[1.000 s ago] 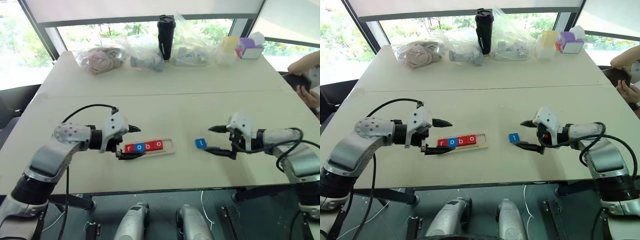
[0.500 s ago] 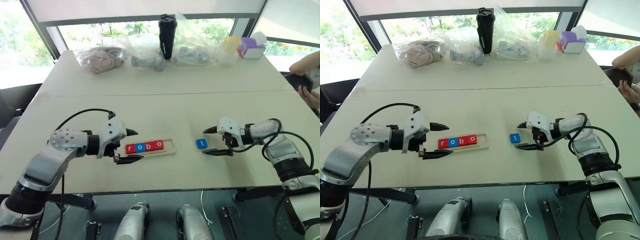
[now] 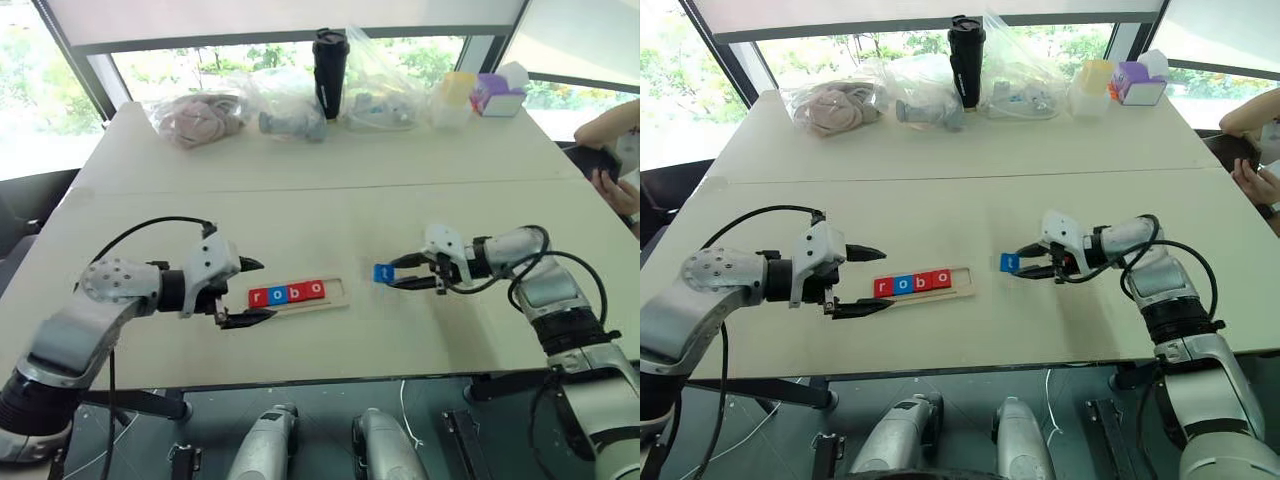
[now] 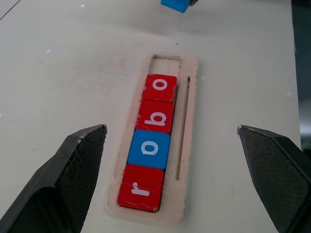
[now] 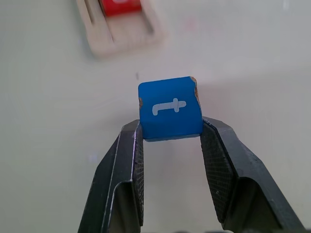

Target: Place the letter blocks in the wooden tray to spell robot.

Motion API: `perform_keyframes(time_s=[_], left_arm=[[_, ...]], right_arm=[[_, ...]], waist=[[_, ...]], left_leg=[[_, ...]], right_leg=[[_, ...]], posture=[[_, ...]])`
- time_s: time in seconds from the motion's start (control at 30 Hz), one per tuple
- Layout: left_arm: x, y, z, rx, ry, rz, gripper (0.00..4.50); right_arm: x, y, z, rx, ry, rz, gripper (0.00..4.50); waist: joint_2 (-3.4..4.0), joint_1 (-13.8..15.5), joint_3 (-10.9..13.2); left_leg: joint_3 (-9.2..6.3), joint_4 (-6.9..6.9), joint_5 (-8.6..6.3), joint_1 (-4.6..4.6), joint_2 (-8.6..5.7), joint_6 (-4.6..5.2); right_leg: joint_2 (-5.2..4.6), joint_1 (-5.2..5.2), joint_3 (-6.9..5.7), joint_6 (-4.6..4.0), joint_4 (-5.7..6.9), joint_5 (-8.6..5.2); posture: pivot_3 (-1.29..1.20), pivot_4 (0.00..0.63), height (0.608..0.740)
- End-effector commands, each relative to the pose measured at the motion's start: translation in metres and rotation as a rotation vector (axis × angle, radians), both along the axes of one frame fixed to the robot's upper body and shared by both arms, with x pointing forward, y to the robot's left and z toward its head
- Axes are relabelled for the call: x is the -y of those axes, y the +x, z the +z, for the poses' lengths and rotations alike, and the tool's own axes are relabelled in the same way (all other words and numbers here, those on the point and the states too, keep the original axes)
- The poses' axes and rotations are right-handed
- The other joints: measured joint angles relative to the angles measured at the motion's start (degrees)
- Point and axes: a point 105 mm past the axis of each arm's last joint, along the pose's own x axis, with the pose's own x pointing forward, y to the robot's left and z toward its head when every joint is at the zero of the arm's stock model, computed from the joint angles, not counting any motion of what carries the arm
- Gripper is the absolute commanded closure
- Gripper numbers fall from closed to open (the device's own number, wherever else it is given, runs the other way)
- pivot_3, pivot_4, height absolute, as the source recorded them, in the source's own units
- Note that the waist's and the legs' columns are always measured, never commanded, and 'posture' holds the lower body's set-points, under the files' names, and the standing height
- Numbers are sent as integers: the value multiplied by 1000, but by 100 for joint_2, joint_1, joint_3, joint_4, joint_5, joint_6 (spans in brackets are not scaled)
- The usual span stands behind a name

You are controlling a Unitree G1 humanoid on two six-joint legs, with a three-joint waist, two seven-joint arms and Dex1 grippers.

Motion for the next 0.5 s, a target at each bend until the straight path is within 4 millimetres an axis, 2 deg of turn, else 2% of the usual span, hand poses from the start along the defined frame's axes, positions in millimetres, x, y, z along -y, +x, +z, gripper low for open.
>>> perform_keyframes(time_s=[0.03,0.2,0.5], left_arm=[[-10,-2,8,16,34,-12,0],[-10,2,8,35,42,0,0],[-9,1,7,43,41,14,0]], right_arm=[[-34,-9,10,27,6,107,3394],[-56,-8,-6,8,-34,135,3394],[-64,0,-17,2,-65,146,3394]], waist=[[1,9,-1],[0,49,0],[0,2,-1]], left_leg=[[0,-2,0,1,0,-1],[-1,-1,0,-3,-6,-1],[0,-4,1,-2,-3,-3]], right_leg=[[0,0,0,0,0,0],[-3,1,0,-5,-5,-3],[3,-6,1,5,4,3]], posture=[[0,150,740],[0,150,740],[0,150,740]])
